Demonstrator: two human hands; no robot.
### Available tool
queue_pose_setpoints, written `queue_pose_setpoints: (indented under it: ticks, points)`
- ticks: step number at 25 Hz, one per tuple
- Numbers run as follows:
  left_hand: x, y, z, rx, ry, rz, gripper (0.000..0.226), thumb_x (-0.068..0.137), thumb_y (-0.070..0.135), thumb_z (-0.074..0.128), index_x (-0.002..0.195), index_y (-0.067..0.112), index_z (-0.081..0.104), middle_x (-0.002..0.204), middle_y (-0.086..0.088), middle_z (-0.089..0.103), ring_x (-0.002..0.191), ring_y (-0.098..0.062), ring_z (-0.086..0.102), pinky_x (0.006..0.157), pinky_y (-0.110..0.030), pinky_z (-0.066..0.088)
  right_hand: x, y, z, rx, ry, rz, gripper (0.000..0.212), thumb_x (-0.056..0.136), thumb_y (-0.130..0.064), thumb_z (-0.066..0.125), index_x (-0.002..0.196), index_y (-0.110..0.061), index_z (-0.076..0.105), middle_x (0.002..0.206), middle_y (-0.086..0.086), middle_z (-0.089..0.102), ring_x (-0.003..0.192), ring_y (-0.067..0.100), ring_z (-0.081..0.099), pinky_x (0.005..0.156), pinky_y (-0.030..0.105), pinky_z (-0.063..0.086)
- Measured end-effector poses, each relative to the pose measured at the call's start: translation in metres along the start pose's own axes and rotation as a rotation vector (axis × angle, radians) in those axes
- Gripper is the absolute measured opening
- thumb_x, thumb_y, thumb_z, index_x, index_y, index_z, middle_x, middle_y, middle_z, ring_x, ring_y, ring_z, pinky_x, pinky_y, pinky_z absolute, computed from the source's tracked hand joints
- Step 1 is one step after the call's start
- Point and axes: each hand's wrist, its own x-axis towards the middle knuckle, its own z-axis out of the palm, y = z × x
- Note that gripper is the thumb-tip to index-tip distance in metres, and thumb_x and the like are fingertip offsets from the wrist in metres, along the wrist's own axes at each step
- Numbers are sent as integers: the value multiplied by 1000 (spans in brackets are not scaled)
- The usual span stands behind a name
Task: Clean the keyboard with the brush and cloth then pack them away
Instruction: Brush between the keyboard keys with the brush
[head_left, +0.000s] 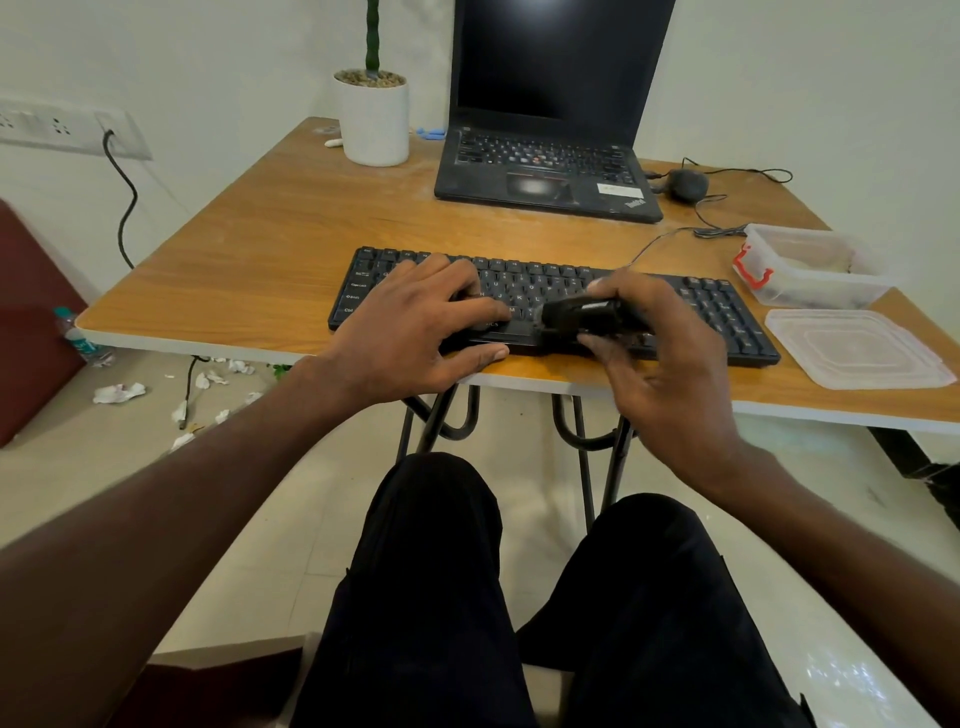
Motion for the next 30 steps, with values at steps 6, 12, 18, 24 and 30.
queue_pose_setpoints:
  ticks: [6, 12, 18, 24, 30]
  points:
    - [0, 1, -2, -1, -14, -8, 50, 102, 59, 54, 134, 24, 67, 110, -2, 57, 101, -18, 48, 83, -36, 41, -2, -10, 5, -130, -21, 69, 72, 86, 17, 59, 138, -31, 45, 131, 13, 47, 114, 11, 48, 91, 9, 47]
    - [0, 1, -3, -14, -9, -5, 49, 101, 59, 55, 132, 23, 69, 109, -2, 56, 101, -19, 49, 83, -40, 45, 3, -19, 6, -246, -61, 144, 90, 85, 18, 56, 150, -42, 37, 131, 13, 45, 104, 26, 52, 81, 49, 56]
    - [0, 2, -4, -30, -14, 3, 49, 101, 58, 55, 132, 23, 69, 110, -2, 57, 101, -18, 49, 83, -41, 46, 8, -8, -6, -385, -49, 204, 91, 89, 8, 61, 154, -47, 28, 129, 15, 49, 112, 29, 55, 91, 60, 53]
    - [13, 29, 4, -13, 79, -115, 41, 105, 55, 50, 121, 23, 71, 110, 0, 56, 101, -17, 48, 86, -39, 42, 10, 9, -24, -1, 114, 252, 68, 95, 3, 64, 151, -29, 43, 135, -10, 56, 121, 5, 56, 94, 14, 50]
    - [21, 68, 33, 68, 98, -173, 41, 104, 53, 51, 127, 21, 63, 121, 0, 57, 111, -22, 52, 93, -40, 38, 1, 23, -32, 1, 324, 326, 68, 94, 4, 62, 152, -29, 47, 141, -7, 59, 128, 14, 57, 102, 36, 54]
